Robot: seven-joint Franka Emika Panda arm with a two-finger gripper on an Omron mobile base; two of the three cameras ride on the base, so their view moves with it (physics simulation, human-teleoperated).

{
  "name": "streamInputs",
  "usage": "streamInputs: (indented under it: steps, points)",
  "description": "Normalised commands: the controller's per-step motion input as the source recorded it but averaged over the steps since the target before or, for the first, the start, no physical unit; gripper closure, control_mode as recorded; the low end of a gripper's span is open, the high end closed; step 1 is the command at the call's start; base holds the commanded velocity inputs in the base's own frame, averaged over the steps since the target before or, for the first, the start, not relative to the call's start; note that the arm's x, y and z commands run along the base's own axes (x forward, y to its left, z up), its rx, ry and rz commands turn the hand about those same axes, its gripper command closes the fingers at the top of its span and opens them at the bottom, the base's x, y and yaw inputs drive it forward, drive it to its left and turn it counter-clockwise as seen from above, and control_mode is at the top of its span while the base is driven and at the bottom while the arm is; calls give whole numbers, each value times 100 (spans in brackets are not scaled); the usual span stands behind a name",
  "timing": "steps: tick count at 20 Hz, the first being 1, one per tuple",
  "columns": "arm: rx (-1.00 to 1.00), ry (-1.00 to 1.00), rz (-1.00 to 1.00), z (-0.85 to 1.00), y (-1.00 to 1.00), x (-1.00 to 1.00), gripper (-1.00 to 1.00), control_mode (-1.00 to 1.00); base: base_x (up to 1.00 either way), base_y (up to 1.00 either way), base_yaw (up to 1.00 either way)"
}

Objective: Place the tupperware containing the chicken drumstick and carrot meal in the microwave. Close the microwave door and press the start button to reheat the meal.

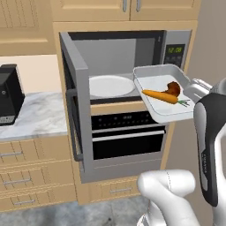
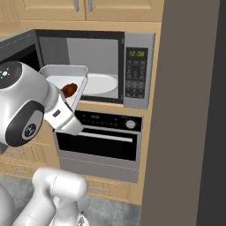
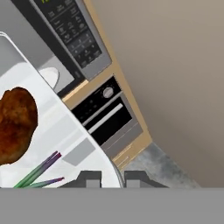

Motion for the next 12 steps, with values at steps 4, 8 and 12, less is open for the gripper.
streamInputs:
  steps: [4, 8, 12]
  points:
    - [0, 0, 0, 0, 0, 0, 100, 100, 47, 1, 0]
    - [0, 0, 0, 0, 0, 0, 100, 100, 42, 0, 0]
    - [0, 0, 0, 0, 0, 0, 100, -100, 4, 0, 0]
